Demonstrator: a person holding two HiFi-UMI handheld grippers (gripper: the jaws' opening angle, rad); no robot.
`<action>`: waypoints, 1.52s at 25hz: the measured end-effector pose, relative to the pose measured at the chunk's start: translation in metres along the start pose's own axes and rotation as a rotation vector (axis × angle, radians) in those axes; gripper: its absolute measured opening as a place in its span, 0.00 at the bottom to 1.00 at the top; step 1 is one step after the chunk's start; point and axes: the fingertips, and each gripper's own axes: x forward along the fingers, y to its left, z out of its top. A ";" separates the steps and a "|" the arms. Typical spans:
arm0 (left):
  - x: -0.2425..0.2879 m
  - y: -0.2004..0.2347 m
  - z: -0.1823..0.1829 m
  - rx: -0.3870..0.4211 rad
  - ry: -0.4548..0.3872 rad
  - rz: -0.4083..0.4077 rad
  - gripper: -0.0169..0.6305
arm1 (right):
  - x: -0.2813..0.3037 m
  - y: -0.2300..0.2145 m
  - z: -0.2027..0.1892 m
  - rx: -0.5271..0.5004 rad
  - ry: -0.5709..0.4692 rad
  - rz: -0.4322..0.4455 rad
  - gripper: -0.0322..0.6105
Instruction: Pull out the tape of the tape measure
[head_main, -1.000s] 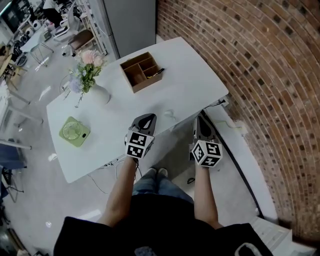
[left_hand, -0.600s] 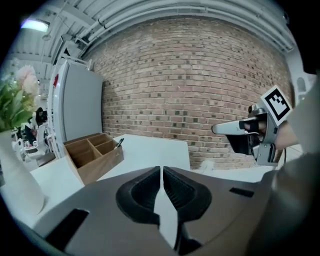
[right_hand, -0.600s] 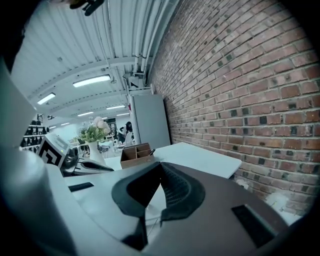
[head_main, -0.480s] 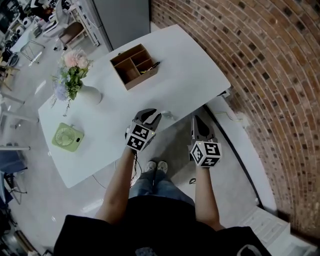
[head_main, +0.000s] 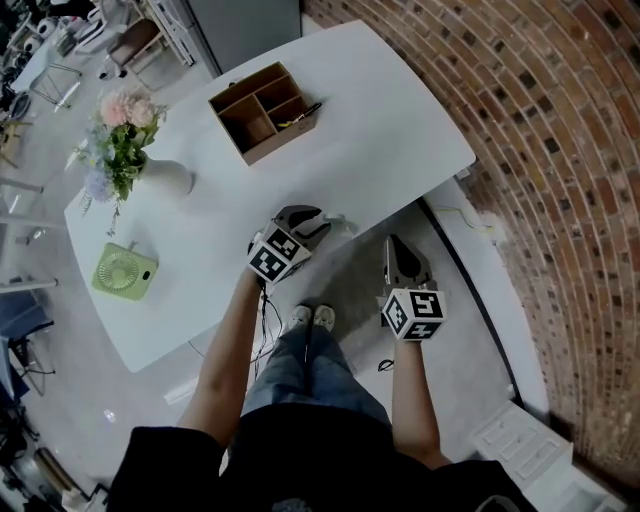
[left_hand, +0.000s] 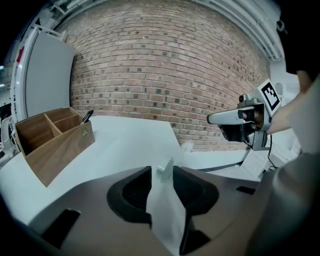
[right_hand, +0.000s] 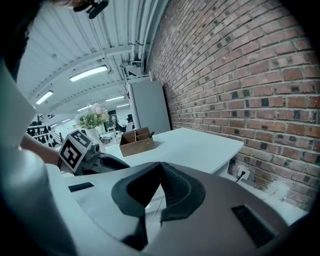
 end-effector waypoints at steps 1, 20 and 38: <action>0.003 0.000 -0.001 0.001 0.002 -0.007 0.25 | 0.000 0.000 -0.003 0.000 0.005 0.000 0.05; 0.004 -0.011 0.010 0.035 -0.061 -0.050 0.14 | -0.003 0.005 -0.023 -0.010 0.049 -0.002 0.05; -0.097 -0.036 0.099 0.150 -0.271 0.015 0.14 | 0.009 0.093 0.028 -0.077 0.044 0.217 0.17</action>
